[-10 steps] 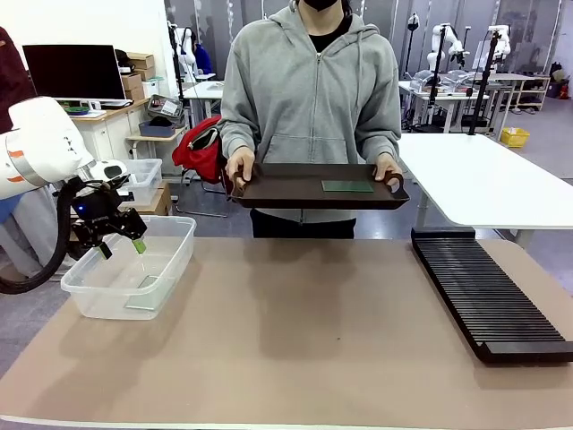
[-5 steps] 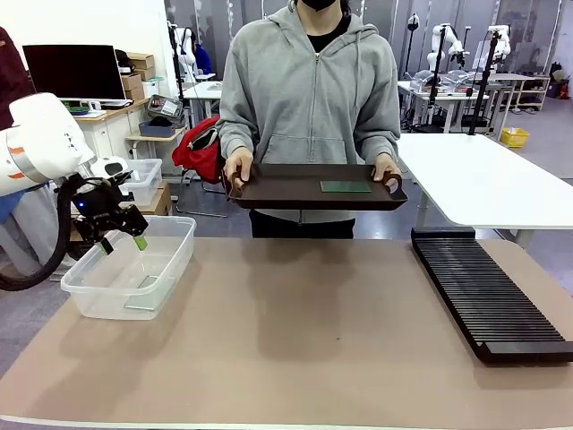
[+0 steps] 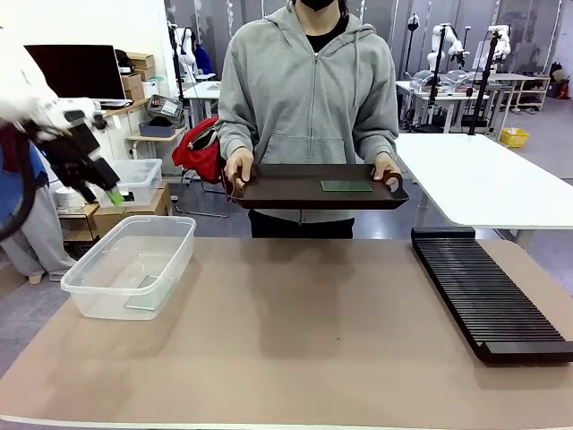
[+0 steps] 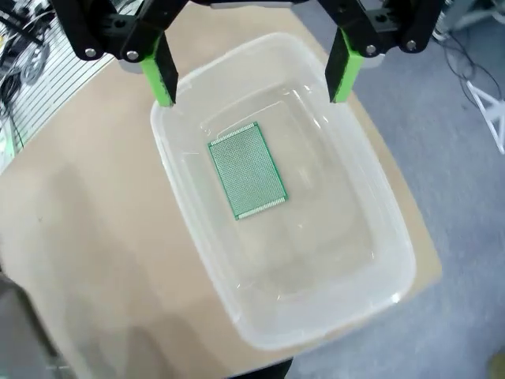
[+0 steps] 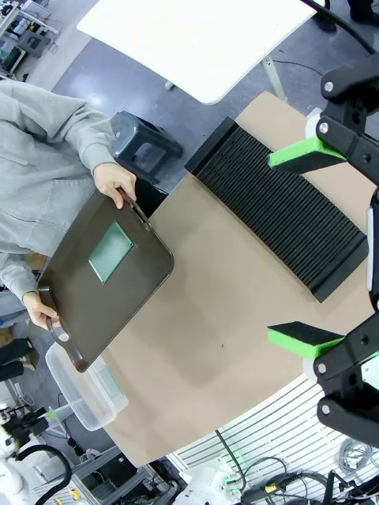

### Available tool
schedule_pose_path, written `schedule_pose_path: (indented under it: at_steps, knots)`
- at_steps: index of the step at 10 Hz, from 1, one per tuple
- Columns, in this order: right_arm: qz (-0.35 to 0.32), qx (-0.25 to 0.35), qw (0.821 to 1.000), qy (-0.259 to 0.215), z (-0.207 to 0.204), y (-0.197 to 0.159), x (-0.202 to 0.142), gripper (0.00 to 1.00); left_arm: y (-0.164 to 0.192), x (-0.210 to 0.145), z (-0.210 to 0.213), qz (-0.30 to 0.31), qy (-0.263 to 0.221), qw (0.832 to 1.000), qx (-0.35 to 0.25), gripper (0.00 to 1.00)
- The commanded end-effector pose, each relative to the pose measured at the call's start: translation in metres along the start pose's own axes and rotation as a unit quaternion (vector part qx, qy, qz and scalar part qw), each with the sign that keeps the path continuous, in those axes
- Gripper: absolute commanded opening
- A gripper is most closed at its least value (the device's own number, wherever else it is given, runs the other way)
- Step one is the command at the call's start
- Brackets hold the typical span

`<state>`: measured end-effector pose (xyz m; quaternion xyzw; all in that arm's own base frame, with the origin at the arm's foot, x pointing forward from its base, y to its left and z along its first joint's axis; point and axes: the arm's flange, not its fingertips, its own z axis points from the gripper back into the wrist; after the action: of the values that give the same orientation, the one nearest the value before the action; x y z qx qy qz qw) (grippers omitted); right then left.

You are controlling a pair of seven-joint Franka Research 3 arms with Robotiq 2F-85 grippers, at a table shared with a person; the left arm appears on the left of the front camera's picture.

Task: Sort PCBs into racks and boxes based on the side picked up.
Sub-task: Pick up the Blank PCB handed by the Human.

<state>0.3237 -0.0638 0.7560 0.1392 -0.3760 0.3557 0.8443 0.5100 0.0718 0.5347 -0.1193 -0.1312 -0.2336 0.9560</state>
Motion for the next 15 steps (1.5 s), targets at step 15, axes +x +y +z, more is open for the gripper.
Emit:
schedule_pose_path:
  at_steps: [15]
  knots:
    - [0.001,0.001,1.0,0.0,-0.001,0.001,0.0,1.0,-0.034,0.002,0.176,-0.223,-0.17,0.958,-0.065,1.0]
